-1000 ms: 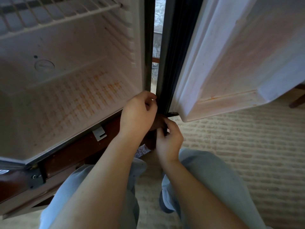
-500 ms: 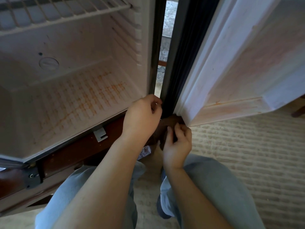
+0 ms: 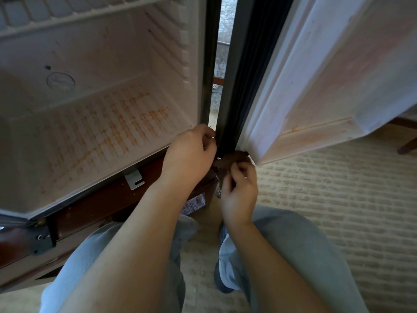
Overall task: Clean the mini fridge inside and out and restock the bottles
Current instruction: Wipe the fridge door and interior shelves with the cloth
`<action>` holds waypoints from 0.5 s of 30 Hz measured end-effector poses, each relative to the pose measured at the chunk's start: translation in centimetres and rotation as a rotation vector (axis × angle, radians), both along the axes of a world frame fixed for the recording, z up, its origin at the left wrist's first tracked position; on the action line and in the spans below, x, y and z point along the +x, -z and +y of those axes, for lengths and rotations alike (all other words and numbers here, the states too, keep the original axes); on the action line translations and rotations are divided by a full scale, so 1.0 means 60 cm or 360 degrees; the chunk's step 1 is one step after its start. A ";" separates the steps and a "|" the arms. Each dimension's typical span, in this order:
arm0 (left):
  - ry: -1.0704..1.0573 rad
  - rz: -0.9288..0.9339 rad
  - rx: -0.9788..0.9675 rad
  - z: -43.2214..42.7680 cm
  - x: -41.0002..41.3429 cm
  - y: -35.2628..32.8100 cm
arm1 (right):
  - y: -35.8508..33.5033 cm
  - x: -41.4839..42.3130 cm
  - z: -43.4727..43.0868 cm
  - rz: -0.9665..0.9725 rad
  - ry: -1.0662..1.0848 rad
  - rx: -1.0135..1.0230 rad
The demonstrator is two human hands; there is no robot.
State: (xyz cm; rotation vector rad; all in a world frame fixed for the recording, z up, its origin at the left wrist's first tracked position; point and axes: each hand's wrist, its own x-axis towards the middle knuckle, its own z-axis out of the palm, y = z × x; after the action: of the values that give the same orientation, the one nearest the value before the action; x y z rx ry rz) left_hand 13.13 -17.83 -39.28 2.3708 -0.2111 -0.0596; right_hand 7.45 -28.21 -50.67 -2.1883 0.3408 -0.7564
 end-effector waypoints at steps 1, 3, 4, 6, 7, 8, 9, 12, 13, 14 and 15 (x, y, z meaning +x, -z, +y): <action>-0.0004 -0.0006 -0.0005 0.001 -0.001 0.001 | 0.001 -0.001 0.005 -0.0026 -0.0033 -0.0033; 0.0011 -0.0006 -0.0004 0.002 -0.003 0.000 | 0.000 0.000 0.005 -0.0033 -0.0017 -0.0016; 0.0025 -0.0001 0.0006 0.001 -0.004 -0.001 | 0.000 -0.001 0.004 -0.0022 -0.0039 -0.0039; 0.0041 0.0010 0.0024 0.001 -0.003 -0.002 | 0.004 -0.010 0.008 0.0076 -0.0189 -0.0197; 0.0042 0.0012 0.0022 0.001 -0.002 -0.002 | 0.009 -0.016 0.009 0.0130 -0.0250 -0.0287; 0.0035 0.0016 0.0009 0.000 -0.001 -0.002 | 0.016 -0.019 0.007 0.0166 -0.0250 -0.0316; 0.0027 0.0019 -0.0006 0.000 0.000 -0.002 | 0.019 -0.019 0.001 0.0192 -0.0185 -0.0260; 0.0029 -0.0011 -0.0026 -0.003 0.000 -0.003 | 0.011 -0.011 -0.016 0.0128 0.0094 0.0018; 0.0032 -0.0023 -0.0034 -0.004 0.000 -0.004 | 0.005 -0.010 -0.016 0.0075 0.0099 0.0038; 0.0032 -0.0031 -0.0045 -0.005 0.000 -0.004 | -0.001 -0.009 -0.012 0.0027 0.0060 0.0027; 0.0033 -0.0035 -0.0052 -0.006 0.001 -0.003 | -0.005 -0.008 -0.007 0.0000 0.0012 0.0015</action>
State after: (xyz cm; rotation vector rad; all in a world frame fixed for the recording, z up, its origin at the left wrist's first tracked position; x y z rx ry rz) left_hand 13.19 -18.20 -39.10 2.3378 -0.2451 -0.0399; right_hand 6.99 -28.64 -50.39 -2.1794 0.3521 -0.7572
